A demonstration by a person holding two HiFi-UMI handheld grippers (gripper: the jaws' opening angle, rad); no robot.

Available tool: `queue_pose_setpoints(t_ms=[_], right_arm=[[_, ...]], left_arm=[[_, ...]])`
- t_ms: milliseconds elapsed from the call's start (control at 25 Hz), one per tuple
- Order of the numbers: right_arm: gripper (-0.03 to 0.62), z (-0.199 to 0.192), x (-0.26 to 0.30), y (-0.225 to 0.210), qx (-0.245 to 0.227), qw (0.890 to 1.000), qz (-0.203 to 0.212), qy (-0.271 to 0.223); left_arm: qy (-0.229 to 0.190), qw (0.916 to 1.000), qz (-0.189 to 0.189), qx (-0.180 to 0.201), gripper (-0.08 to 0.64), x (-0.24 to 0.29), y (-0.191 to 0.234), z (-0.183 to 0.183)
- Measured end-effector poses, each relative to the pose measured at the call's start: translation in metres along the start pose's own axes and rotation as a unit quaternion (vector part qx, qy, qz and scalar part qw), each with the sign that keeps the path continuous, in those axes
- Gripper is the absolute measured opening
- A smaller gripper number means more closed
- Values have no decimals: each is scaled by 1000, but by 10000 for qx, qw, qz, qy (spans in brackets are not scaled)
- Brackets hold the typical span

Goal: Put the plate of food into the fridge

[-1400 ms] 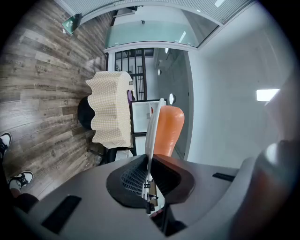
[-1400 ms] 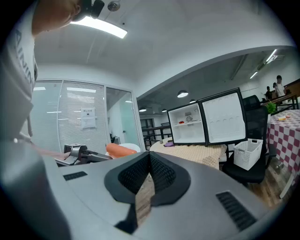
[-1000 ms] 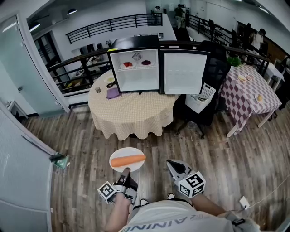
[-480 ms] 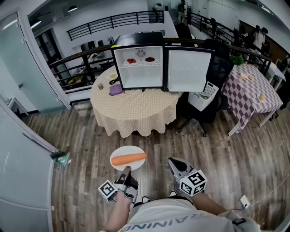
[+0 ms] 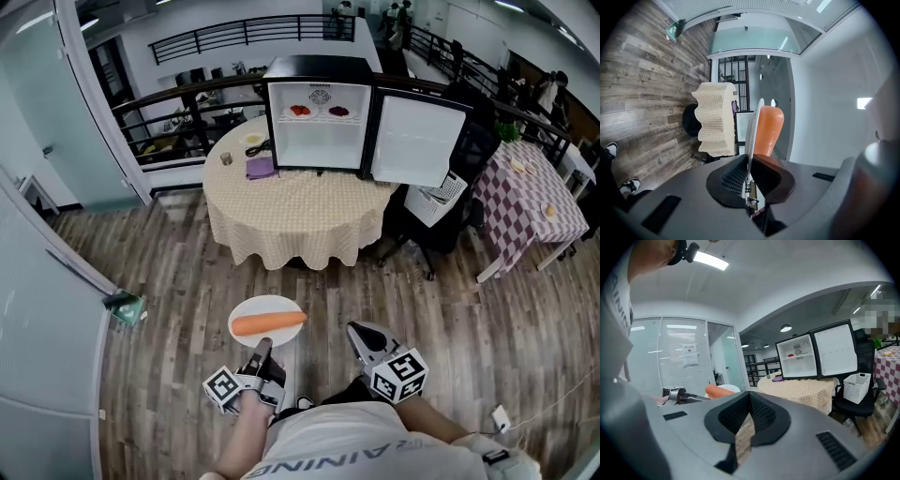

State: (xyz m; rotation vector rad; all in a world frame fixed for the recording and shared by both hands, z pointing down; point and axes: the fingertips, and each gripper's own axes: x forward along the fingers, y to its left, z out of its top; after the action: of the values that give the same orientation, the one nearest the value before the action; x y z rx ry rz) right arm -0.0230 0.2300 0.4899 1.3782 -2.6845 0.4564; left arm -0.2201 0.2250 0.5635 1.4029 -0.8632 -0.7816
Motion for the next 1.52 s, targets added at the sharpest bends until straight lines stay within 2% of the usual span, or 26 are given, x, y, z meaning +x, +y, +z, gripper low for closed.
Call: queue_pose_setpoints(t_ms=[200, 560, 1120, 1520], right_arm=[[20, -2, 18, 19, -107, 9997, 136, 168], [20, -1, 53, -7, -27, 9995, 189, 235], [20, 44, 127, -118, 123, 9996, 257, 53], [20, 60, 149, -201, 292, 9992, 274, 72]], left_arm=[[-99, 9999, 42, -114, 26, -11, 11, 18], [-140, 9998, 87, -71, 26, 20, 18, 36], [-248, 9995, 187, 49, 26, 151, 0, 66], [-197, 9994, 266, 79, 26, 241, -7, 51]])
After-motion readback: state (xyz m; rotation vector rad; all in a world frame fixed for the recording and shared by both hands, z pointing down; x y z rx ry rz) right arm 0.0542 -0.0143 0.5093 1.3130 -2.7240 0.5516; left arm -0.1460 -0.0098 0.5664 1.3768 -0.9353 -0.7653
